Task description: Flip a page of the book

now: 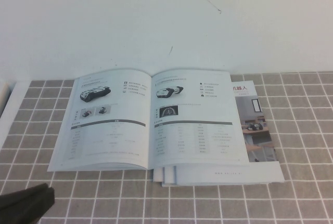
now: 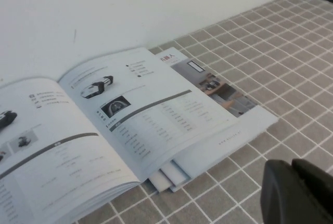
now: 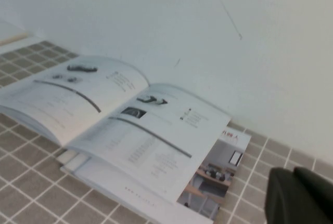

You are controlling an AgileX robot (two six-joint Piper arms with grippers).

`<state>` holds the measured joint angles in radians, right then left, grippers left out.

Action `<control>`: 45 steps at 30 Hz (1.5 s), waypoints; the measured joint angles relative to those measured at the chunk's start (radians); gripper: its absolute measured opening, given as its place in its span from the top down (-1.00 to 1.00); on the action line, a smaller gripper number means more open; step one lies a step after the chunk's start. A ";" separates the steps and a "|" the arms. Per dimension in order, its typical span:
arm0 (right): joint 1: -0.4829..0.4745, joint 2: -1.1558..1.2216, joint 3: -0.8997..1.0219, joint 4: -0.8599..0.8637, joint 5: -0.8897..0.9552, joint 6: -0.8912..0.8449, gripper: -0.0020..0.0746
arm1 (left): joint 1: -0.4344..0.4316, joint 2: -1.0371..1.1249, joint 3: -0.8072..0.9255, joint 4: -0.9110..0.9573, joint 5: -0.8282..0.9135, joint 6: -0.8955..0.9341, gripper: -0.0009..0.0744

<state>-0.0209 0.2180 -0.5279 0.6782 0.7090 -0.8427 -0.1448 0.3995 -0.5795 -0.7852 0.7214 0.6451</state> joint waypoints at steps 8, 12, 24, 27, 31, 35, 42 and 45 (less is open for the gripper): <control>0.000 -0.003 0.046 -0.002 0.037 0.005 0.95 | 0.000 -0.110 0.149 0.004 -0.201 -0.032 0.99; 0.000 -0.003 0.047 -0.002 0.039 0.005 0.95 | 0.000 -0.114 0.152 -0.004 -0.227 -0.032 0.99; 0.000 -0.003 0.047 0.000 0.040 0.007 0.95 | 0.000 -0.114 0.152 -0.011 -0.227 -0.026 0.99; 0.000 -0.003 0.047 0.000 0.041 0.007 0.95 | 0.000 -0.114 0.159 -0.011 -0.246 0.020 0.99; 0.000 -0.003 0.047 0.000 0.041 0.007 0.95 | 0.010 -0.142 0.231 0.017 -0.373 0.075 0.99; 0.000 -0.003 0.047 0.000 0.042 0.007 0.95 | 0.065 -0.232 0.377 0.240 -0.544 -0.129 0.99; 0.000 -0.003 0.047 0.001 0.042 0.007 0.95 | 0.123 -0.396 0.580 0.570 -0.550 -0.386 0.99; 0.000 -0.003 0.047 0.001 0.042 0.007 0.95 | 0.128 -0.408 0.603 0.607 -0.526 -0.398 0.99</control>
<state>-0.0209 0.2145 -0.4805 0.6796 0.7509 -0.8359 -0.0172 -0.0081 0.0230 -0.1779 0.1951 0.2467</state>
